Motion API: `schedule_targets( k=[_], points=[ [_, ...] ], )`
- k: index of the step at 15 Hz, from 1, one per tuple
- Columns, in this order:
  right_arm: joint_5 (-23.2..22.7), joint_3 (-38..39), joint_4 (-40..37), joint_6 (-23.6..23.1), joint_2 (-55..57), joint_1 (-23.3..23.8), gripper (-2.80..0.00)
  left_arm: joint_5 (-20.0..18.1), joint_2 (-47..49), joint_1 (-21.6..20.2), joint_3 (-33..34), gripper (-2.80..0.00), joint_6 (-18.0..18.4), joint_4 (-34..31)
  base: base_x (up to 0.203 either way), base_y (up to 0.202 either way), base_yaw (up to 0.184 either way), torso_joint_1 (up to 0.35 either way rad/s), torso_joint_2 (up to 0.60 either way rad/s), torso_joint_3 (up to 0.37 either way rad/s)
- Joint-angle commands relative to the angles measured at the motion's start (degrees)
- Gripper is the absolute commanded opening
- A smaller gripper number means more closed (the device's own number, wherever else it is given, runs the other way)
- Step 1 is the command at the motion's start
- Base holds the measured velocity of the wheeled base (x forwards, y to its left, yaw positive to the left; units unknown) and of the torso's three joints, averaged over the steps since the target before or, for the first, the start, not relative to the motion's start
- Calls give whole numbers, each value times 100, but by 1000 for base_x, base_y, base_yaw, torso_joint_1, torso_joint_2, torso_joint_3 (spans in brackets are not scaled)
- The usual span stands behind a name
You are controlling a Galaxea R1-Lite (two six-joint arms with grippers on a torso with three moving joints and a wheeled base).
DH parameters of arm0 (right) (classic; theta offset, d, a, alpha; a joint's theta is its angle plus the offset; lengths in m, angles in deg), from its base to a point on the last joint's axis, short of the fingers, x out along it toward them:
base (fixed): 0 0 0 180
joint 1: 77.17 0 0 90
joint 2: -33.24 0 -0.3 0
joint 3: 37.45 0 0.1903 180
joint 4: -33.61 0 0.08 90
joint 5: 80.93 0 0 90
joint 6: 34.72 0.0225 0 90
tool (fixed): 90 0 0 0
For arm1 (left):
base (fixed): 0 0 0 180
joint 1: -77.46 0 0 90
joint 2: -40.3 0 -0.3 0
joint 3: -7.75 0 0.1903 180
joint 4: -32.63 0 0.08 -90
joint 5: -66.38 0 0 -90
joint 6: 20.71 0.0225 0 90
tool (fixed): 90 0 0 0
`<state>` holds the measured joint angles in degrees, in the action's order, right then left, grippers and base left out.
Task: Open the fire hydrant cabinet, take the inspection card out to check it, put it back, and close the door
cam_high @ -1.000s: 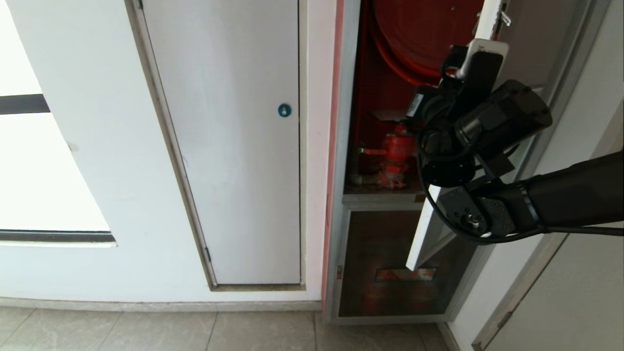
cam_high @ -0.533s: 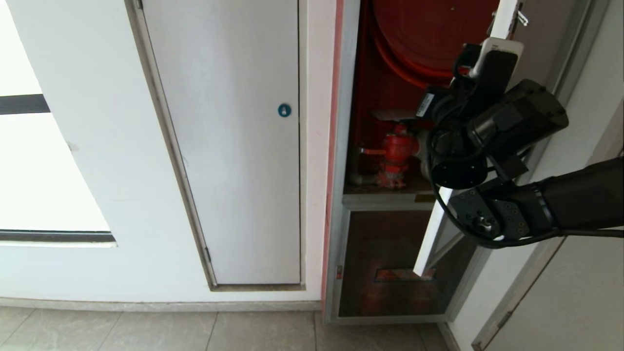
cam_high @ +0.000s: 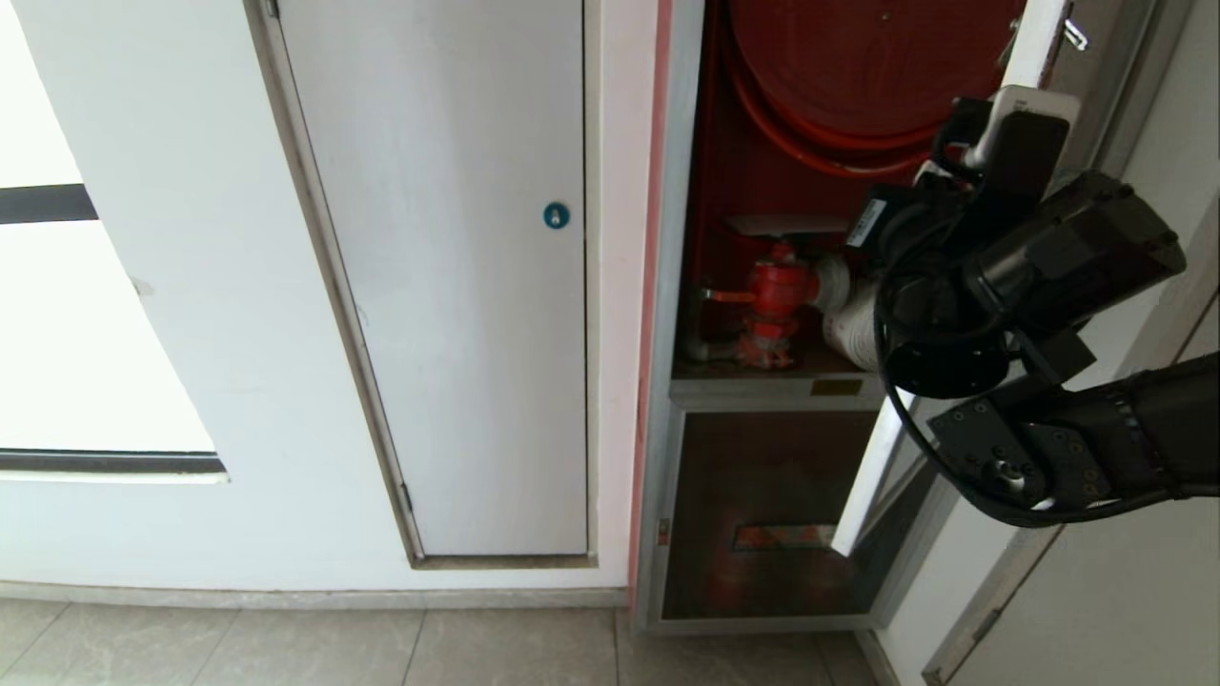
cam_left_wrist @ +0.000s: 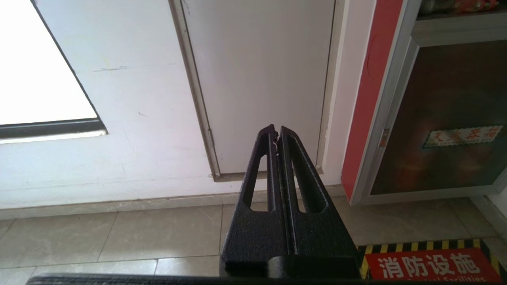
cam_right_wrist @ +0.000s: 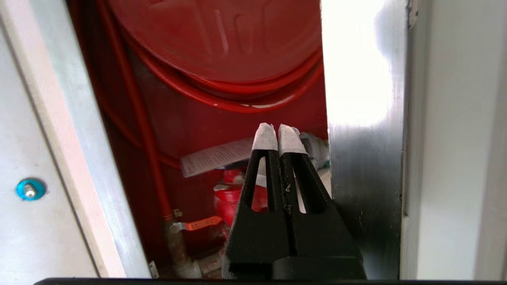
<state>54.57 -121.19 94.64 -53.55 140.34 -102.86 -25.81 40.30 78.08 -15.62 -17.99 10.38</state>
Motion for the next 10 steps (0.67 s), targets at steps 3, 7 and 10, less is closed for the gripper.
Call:
schedule_targets(
  k=[3,7,10],
  points=[
    [72,424,51,36,-508,160,-280,0,4,-1,70,-280,1,2,0,0,0,0,0,0],
    [73,835,51,104,-899,410,-280,0,0,-1,70,-280,2,2,0,0,0,0,0,0],
    [201,1004,45,152,-1142,612,-280,0,9,-1,70,-280,9,2,0,0,0,0,0,0]
  ],
)
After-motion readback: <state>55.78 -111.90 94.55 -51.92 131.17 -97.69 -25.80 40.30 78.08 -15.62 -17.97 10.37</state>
